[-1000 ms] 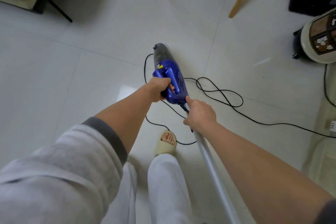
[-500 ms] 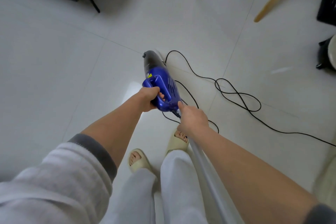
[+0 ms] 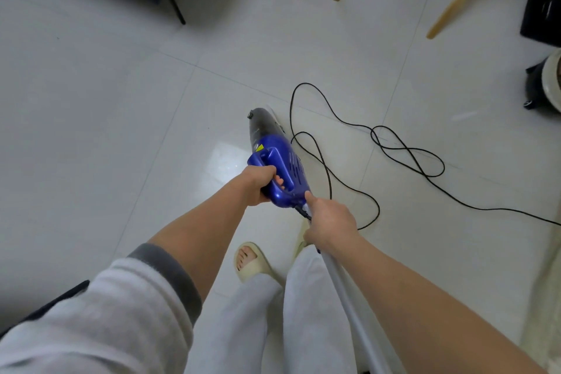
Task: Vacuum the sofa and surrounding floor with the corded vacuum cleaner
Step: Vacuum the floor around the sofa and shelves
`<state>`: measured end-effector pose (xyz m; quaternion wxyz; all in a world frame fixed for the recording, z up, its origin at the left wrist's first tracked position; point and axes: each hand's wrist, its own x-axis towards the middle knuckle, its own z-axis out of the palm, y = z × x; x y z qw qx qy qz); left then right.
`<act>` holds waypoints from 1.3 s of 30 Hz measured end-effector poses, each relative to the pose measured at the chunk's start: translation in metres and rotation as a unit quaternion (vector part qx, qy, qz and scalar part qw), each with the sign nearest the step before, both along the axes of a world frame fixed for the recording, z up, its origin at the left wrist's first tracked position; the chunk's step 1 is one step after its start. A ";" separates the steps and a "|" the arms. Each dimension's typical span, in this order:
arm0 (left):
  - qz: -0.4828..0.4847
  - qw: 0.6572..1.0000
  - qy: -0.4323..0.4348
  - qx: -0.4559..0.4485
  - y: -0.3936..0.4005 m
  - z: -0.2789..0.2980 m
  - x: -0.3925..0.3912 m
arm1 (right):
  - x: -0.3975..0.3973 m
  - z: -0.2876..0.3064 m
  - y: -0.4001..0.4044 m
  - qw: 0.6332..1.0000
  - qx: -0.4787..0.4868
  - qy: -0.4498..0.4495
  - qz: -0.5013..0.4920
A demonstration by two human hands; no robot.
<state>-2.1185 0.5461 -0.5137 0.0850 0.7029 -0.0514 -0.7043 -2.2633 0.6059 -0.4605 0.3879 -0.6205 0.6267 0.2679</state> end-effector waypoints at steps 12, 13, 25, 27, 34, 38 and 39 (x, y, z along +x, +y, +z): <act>0.071 0.997 0.003 -0.034 -0.021 -0.014 0.053 | 0.050 -0.010 -0.038 0.999 -0.023 0.004 0.048; 0.081 0.996 0.005 -0.028 -0.016 -0.015 0.063 | 0.057 -0.010 -0.037 0.998 -0.019 0.005 0.064; 0.128 0.991 0.005 -0.029 0.008 -0.005 0.111 | 0.107 -0.003 -0.022 0.995 -0.002 0.003 0.096; 0.157 0.987 0.011 -0.020 0.017 -0.006 0.108 | 0.104 0.000 -0.020 0.993 0.002 0.011 0.122; 0.242 0.970 0.015 0.020 0.059 -0.001 0.129 | 0.124 0.013 -0.012 0.971 0.027 0.025 0.234; 0.244 0.969 0.004 0.020 0.070 0.001 0.155 | 0.147 0.013 -0.002 0.972 0.033 0.014 0.234; 0.239 0.971 -0.001 0.019 0.070 0.001 0.159 | 0.151 0.013 0.001 0.973 0.032 0.009 0.229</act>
